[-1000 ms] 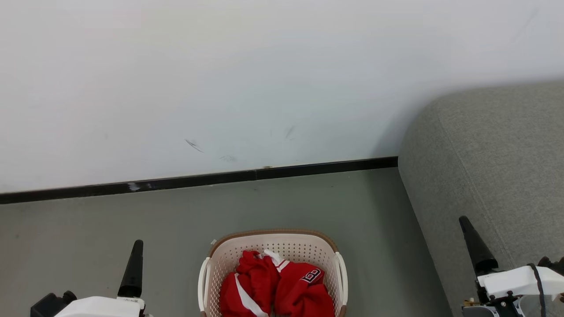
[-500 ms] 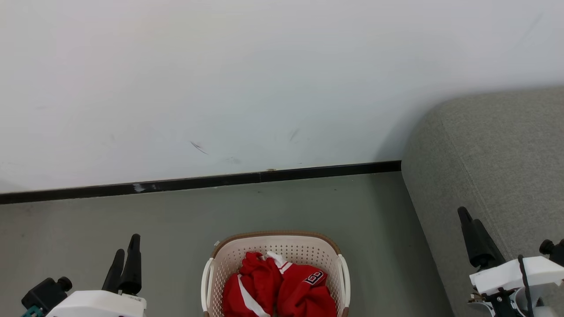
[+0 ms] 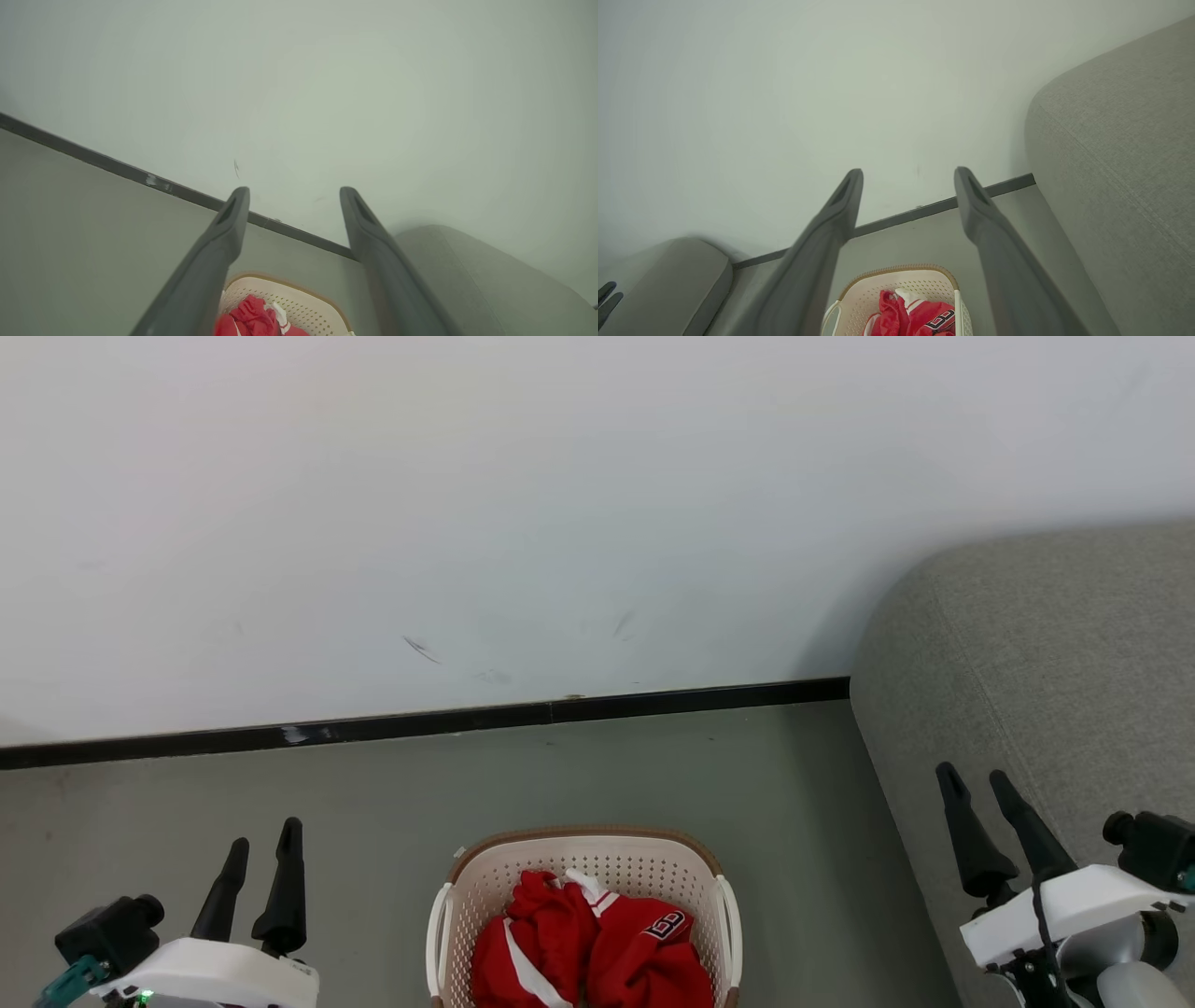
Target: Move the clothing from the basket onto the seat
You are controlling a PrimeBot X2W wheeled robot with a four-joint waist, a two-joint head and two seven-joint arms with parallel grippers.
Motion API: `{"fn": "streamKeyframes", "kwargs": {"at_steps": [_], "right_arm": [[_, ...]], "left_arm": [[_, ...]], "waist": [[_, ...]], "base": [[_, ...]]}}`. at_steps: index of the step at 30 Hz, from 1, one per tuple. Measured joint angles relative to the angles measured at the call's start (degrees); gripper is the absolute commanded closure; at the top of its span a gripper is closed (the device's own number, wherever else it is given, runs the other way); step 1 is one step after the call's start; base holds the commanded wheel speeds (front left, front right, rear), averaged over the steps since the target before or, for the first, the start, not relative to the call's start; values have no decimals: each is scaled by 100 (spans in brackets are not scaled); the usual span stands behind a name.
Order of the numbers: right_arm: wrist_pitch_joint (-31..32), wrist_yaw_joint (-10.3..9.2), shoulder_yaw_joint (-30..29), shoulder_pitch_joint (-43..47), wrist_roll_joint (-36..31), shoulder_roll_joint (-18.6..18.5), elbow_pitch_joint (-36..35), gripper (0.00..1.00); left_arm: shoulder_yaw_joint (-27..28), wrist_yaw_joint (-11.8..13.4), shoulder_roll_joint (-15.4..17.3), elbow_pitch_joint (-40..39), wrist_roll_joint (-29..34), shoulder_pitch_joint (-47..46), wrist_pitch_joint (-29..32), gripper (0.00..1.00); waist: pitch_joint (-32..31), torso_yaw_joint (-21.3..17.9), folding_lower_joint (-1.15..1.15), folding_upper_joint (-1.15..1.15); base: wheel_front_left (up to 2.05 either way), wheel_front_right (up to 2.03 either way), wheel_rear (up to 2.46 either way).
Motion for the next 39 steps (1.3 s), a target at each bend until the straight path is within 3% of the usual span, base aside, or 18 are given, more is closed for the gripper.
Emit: {"fn": "streamKeyframes", "kwargs": {"at_steps": [12,20,39], "right_arm": [[-309,15,218,-3,-1466,-89,-73,0],[-511,16,335,-3,-2221,-88,-83,0],[-512,16,116,115,-2415,120,209,0]], "left_arm": [[-65,0,90,-138,1674,-5,-307,0],[-40,0,60,-216,2468,-5,-509,0],[299,-9,-98,-171,2757,22,-510,0]], "waist": [[-15,12,-2,0],[-30,14,-2,0],[-18,18,-3,0]], "base": [[0,0,0],[0,0,0],[0,0,0]]}}
